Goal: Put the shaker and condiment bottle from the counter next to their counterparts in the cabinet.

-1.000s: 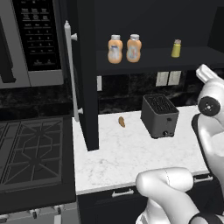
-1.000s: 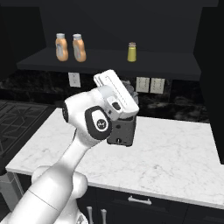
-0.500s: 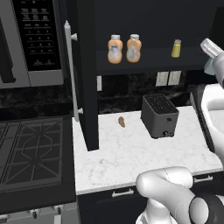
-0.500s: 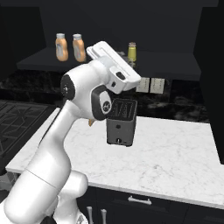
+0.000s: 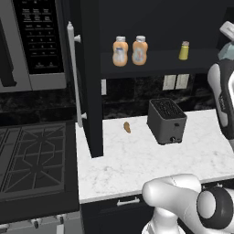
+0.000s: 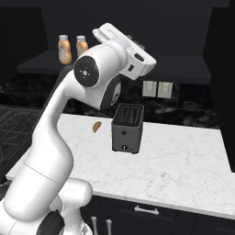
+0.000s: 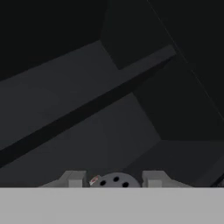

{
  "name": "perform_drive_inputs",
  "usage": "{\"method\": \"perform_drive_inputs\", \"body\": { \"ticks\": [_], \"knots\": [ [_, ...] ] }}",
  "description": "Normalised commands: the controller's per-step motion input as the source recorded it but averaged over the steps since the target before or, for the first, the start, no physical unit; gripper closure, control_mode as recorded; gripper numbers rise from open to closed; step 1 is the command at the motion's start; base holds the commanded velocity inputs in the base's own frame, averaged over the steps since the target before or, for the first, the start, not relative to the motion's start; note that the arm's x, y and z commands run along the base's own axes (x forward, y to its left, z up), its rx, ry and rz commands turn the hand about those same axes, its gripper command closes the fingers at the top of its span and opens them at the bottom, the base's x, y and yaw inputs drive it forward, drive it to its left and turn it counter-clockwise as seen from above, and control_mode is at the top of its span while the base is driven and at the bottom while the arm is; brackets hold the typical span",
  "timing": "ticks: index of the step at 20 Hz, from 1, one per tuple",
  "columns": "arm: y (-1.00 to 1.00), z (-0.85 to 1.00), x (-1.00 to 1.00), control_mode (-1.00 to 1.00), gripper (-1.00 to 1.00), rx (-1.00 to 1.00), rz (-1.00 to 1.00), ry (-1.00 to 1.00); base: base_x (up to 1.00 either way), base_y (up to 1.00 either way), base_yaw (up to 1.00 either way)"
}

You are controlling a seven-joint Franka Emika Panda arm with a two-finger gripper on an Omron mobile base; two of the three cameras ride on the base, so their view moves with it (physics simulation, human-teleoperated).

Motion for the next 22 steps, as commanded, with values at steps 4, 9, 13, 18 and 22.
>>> {"method": "perform_drive_inputs", "body": {
  "ticks": [4, 9, 13, 18, 22],
  "knots": [
    [-0.04, -0.11, 0.06, -1.0, 1.0, -0.08, 0.01, 0.0, 0.0, 0.0, 0.0],
    [0.01, -0.18, 0.09, -1.0, 1.0, -0.17, 0.07, -0.03, 0.0, 0.0, 0.0],
    [0.0, 0.0, 0.04, -1.0, 1.0, -0.04, 0.05, -0.06, 0.0, 0.0, 0.0],
    [0.0, 0.0, 0.22, -1.0, 1.0, -0.1, 0.11, -0.05, 0.0, 0.0, 0.0],
    [0.0, 0.0, 0.26, -1.0, 1.0, -0.22, 0.07, 0.14, 0.0, 0.0, 0.0]
  ]
}}
